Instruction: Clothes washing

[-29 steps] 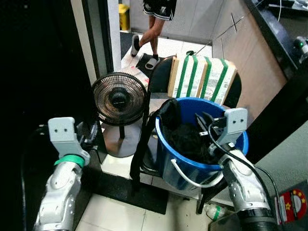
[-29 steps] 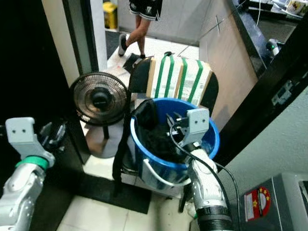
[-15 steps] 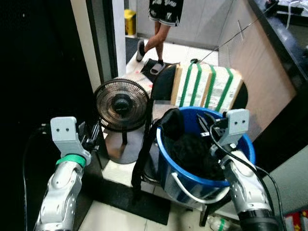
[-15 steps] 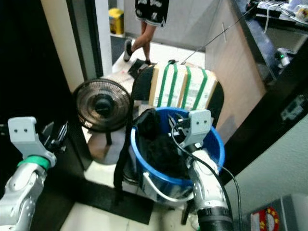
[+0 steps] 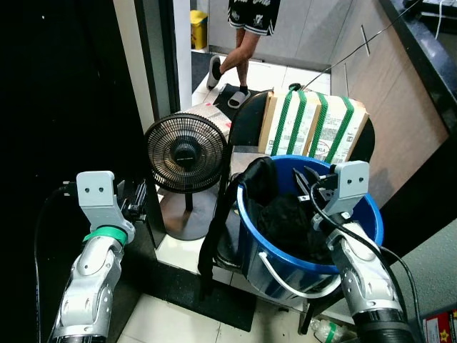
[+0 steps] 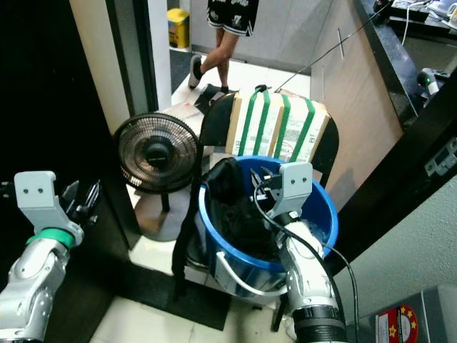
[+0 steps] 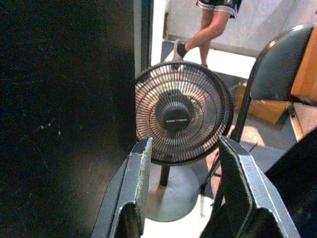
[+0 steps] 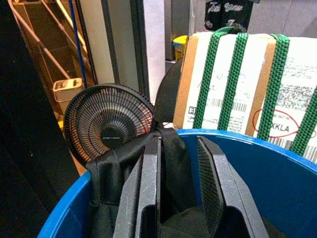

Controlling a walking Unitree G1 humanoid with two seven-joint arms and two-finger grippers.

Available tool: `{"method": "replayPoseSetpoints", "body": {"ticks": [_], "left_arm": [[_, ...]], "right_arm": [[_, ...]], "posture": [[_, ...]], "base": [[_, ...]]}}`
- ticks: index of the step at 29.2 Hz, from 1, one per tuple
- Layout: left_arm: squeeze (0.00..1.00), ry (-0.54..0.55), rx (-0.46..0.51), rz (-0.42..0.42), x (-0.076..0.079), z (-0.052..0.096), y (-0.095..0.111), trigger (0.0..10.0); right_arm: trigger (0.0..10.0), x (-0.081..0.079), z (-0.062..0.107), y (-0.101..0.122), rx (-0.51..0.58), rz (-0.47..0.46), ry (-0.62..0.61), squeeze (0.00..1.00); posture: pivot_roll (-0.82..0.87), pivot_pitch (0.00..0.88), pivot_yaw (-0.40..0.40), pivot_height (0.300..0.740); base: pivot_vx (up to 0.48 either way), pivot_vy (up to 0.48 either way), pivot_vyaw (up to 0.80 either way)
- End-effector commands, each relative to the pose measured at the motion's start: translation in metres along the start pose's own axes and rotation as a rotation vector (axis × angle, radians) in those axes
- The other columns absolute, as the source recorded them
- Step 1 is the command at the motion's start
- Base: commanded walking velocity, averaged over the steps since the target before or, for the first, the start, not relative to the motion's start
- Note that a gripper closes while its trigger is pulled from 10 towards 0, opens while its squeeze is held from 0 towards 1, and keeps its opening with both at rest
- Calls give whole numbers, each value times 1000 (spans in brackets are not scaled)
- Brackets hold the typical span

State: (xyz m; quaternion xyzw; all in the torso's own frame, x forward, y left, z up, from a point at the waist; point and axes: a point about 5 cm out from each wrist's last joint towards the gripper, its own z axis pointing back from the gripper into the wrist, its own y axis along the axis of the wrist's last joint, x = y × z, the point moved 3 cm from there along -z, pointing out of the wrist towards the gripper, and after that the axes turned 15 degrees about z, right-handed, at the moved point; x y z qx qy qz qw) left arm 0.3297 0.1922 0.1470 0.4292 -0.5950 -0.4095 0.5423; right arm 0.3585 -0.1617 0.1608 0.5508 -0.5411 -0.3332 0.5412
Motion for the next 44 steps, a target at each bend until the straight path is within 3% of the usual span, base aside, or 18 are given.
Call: {"method": "replayPoseSetpoints", "body": {"ticks": [1, 7, 16, 20, 27, 28, 29, 30, 36, 44], "left_arm": [[0, 0, -21, -22, -1, -1, -5, 10000], [0, -4, -13, -45, -5, -5, 1, 10000], [0, -10, -8, -30, 2, -7, -2, 10000], [0, -23, -22, -64, 0, -6, -6, 10000], [0, -38, -52, -72, 6, -4, -17, 10000], [0, -34, -54, -71, 5, -3, -17, 10000], [0, -34, -54, -71, 5, -3, -17, 10000], [0, -28, -56, -69, 4, -2, -17, 10000], [0, -32, -76, -52, 4, 0, -21, 10000], [0, -31, -75, -34, 5, 4, -21, 10000]], "right_arm": [[10000, 1, 1, -8, -45, -1, 1, 0], [10000, -5, 3, -6, -36, 8, 15, 0], [10000, 0, 2, -3, -23, 7, -9, 0], [10000, 0, 3, -5, -49, 20, 11, 0], [10000, -4, 8, -30, -190, 95, 96, 0], [10000, -8, 4, -33, -203, 120, 108, 255], [10000, -8, 4, -33, -203, 120, 108, 255], [10000, -9, 0, -38, -222, 126, 104, 1000], [10000, -1, -18, -56, -328, 162, 69, 1000], [10000, -5, -42, -46, -354, 195, 110, 1000]], "posture": [[79, 18, 28, 740], [59, 33, 36, 740], [47, 42, 21, 740], [30, 35, 23, 740], [40, 53, -6, 740], [42, 56, -6, 740], [42, 56, -6, 740], [36, 60, 3, 740], [31, 76, 21, 740], [40, 111, 15, 740]], "base": [[0, 0, 0], [0, 0, 0], [0, 0, 0], [0, 0, 0], [0, 0, 0], [0, 0, 0], [0, 0, 0], [0, 0, 0], [0, 0, 0], [0, 0, 0]]}}
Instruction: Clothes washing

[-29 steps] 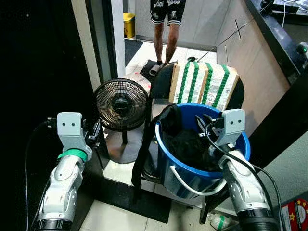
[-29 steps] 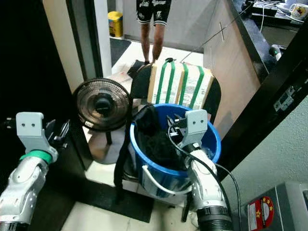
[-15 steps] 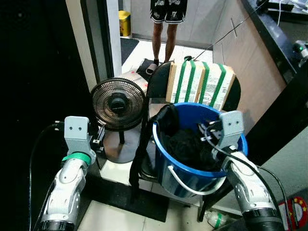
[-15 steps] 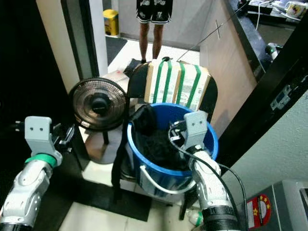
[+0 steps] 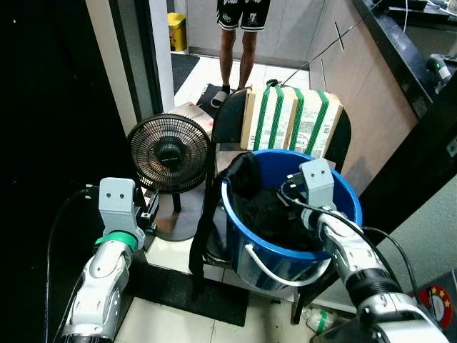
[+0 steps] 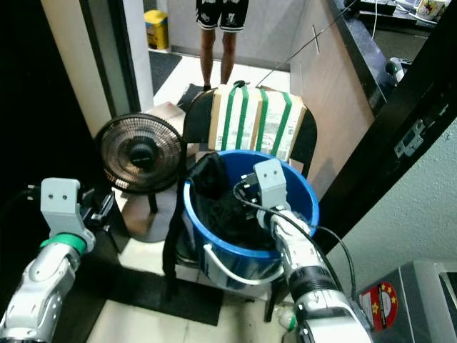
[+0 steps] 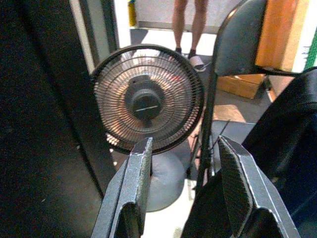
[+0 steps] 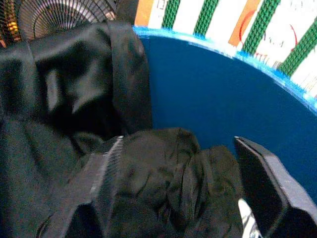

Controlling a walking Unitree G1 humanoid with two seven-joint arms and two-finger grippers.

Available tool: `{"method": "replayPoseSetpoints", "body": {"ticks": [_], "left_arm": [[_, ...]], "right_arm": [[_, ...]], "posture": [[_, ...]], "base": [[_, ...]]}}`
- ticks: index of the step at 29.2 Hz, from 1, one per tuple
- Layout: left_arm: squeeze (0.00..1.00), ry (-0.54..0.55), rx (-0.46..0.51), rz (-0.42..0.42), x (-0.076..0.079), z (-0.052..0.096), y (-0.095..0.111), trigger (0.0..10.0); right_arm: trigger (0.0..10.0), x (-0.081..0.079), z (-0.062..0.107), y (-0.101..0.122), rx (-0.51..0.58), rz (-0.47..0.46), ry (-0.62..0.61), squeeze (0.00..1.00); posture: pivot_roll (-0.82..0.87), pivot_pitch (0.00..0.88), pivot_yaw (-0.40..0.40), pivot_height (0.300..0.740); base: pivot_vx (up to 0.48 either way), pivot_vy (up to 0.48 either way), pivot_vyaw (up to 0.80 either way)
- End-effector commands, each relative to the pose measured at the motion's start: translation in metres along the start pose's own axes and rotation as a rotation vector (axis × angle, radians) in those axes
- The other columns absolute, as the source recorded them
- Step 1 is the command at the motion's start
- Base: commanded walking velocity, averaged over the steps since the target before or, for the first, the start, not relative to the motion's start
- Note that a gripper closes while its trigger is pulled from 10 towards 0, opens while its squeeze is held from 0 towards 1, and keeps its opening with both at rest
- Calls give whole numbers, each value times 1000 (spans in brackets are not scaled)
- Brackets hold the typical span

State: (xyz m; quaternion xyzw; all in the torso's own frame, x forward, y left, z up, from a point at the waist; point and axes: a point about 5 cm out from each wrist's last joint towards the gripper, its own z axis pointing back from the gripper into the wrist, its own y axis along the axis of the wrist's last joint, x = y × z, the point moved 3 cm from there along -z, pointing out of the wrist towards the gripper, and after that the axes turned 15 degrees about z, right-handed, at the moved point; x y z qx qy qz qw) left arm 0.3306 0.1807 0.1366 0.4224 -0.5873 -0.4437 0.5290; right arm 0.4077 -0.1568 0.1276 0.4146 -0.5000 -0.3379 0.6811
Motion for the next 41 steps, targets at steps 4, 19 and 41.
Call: {"method": "replayPoseSetpoints", "body": {"ticks": [4, 19, 41], "left_arm": [[0, 17, -38, 22, -2, 8, -8, 10000], [0, -66, -43, 81, 2, 34, 2, 10000], [0, -316, -101, 135, 40, 71, 6, 10000]], "right_arm": [[10000, 1, -10, 7, -22, -17, -18, 1000], [10000, 8, -29, 58, 41, -80, -57, 855], [10000, -23, -32, 48, -43, 115, 76, 0]], "posture": [[51, 141, 15, 740], [75, 313, 24, 740], [91, 394, -32, 740]], "base": [[0, 0, 0], [0, 0, 0], [0, 0, 0]]}}
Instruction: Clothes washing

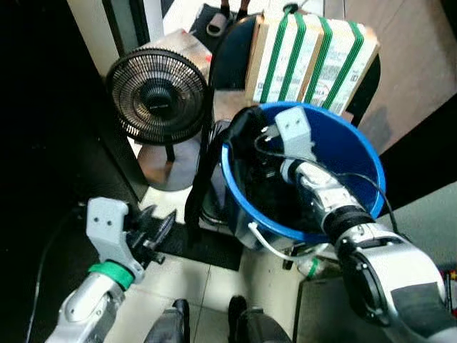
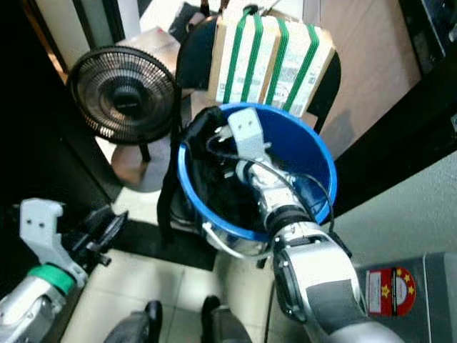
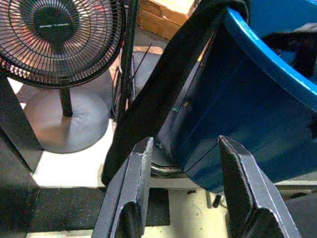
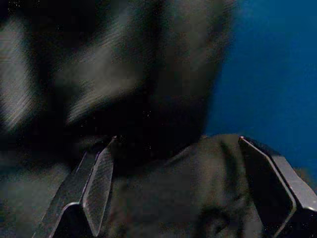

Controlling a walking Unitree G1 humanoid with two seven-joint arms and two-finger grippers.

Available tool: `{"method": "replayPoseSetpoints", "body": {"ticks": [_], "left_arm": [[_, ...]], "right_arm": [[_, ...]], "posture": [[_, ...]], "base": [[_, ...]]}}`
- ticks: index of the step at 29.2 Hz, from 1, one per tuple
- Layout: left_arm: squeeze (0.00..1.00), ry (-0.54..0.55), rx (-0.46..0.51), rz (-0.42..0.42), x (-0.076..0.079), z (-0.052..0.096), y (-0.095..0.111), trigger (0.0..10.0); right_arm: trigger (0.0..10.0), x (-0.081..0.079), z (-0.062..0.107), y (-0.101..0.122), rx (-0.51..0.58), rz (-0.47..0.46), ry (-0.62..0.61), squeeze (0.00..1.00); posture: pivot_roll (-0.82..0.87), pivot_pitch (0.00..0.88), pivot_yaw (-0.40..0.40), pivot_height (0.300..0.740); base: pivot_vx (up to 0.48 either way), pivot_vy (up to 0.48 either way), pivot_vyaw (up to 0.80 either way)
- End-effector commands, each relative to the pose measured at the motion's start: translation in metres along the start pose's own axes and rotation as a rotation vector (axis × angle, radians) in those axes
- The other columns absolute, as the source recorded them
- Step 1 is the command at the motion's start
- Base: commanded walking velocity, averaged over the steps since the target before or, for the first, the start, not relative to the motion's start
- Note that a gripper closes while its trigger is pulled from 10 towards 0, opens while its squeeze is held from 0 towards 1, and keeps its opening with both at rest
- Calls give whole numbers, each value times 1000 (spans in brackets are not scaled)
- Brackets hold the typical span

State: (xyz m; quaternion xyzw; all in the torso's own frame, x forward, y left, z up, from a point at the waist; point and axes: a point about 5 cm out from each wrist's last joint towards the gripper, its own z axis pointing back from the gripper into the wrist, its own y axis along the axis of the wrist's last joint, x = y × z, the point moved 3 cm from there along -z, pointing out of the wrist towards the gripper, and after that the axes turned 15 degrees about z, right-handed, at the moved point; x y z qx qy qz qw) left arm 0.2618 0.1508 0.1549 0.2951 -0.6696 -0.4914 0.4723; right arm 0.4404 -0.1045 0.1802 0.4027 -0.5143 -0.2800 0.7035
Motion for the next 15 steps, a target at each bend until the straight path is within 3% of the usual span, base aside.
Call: {"method": "replayPoseSetpoints", "body": {"ticks": [1, 2, 5, 7, 8, 10, 15], "left_arm": [[0, -12, -33, 24, 3, 6, -6, 10000], [0, -17, -37, 27, 4, 8, -7, 10000], [0, -20, -41, 30, 4, 9, -7, 10000], [0, -26, -46, 35, 6, 11, -7, 10000], [0, -26, -46, 35, 6, 11, -7, 10000], [0, -30, -50, 41, 8, 11, -7, 10000], [0, -37, -60, 47, 11, 13, -9, 10000]], "right_arm": [[10000, -23, 5, -31, -106, 10, 98, 0], [10000, -39, 8, -42, -144, 22, 168, 0], [10000, -49, 10, -49, -168, 28, 214, 0], [10000, -76, 17, -64, -212, 41, 317, 0], [10000, -76, 17, -64, -212, 41, 317, 0], [10000, -95, 22, -74, -236, 34, 373, 0], [10000, -111, 26, -78, -248, 23, 409, 0]], "posture": [[91, 394, -32, 740], [89, 395, -34, 740], [89, 395, -34, 740], [92, 393, -37, 740], [92, 393, -37, 740], [92, 396, -41, 740], [92, 399, -42, 740]], "base": [[0, 0, 0], [0, 0, 0], [0, 0, 0], [0, 0, 0], [0, 0, 0], [0, 0, 0], [0, 0, 0]]}}
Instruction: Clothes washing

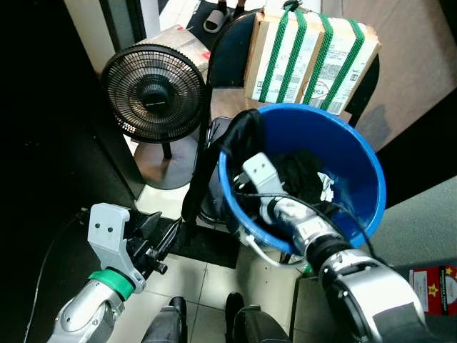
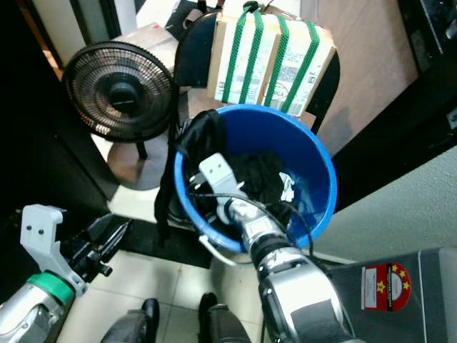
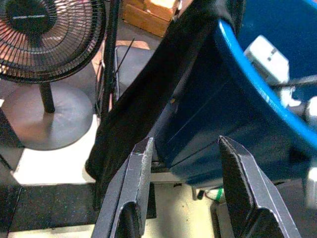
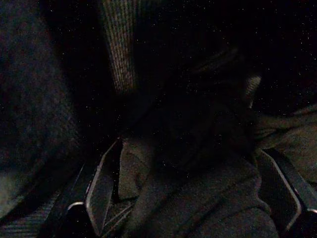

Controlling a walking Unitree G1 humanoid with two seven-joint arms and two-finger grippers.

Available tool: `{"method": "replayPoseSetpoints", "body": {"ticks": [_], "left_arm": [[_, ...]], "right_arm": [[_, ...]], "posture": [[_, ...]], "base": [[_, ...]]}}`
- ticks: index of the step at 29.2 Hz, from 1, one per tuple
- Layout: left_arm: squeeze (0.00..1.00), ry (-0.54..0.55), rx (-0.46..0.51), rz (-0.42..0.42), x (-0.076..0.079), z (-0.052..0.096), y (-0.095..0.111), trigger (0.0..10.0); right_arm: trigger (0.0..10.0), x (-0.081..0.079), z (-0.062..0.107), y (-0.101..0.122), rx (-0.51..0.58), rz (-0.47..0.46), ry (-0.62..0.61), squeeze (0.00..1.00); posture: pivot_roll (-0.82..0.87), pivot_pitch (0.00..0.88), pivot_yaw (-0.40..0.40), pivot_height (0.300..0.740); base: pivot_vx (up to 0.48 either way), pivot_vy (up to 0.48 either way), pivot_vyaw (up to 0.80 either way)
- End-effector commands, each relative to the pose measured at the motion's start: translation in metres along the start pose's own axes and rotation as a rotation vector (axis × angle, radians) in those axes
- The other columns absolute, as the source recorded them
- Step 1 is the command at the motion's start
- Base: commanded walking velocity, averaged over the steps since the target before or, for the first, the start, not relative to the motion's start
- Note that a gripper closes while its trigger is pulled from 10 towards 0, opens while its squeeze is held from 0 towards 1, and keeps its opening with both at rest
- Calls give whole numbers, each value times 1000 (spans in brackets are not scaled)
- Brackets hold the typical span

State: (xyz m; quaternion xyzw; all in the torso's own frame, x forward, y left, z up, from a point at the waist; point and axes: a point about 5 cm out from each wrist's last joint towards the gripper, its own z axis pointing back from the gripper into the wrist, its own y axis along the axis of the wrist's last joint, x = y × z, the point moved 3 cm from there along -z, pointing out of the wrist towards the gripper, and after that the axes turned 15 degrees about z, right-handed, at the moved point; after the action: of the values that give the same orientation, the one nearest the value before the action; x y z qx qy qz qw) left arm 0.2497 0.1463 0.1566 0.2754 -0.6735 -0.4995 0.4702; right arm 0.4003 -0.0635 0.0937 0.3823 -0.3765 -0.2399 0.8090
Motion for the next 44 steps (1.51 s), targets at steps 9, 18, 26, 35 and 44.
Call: {"method": "replayPoseSetpoints", "body": {"ticks": [9, 18, 26, 35, 44], "left_arm": [[0, -16, -50, 35, 6, 6, -11, 10000], [0, -15, -50, 37, 7, 5, -11, 10000], [0, -16, -47, 37, 7, 4, -10, 10000], [0, -17, -44, 38, 7, 2, -11, 10000], [0, -17, -35, 36, 6, 0, -9, 10000]], "right_arm": [[4667, -52, -2, -24, -63, -39, 191, 0], [0, -51, -4, -8, 9, -58, 202, 0], [0, -46, -5, 4, 56, -62, 189, 0], [0, -39, -7, 25, 129, -83, 165, 0], [0, 9, -2, 70, 328, -434, -34, 0]], "posture": [[92, 399, -42, 740], [90, 401, -44, 740], [89, 397, -43, 740], [87, 389, -44, 740], [87, 374, -44, 740]], "base": [[0, 0, 0], [0, 0, 0], [0, 0, 0], [0, 0, 0], [0, 0, 0]]}}
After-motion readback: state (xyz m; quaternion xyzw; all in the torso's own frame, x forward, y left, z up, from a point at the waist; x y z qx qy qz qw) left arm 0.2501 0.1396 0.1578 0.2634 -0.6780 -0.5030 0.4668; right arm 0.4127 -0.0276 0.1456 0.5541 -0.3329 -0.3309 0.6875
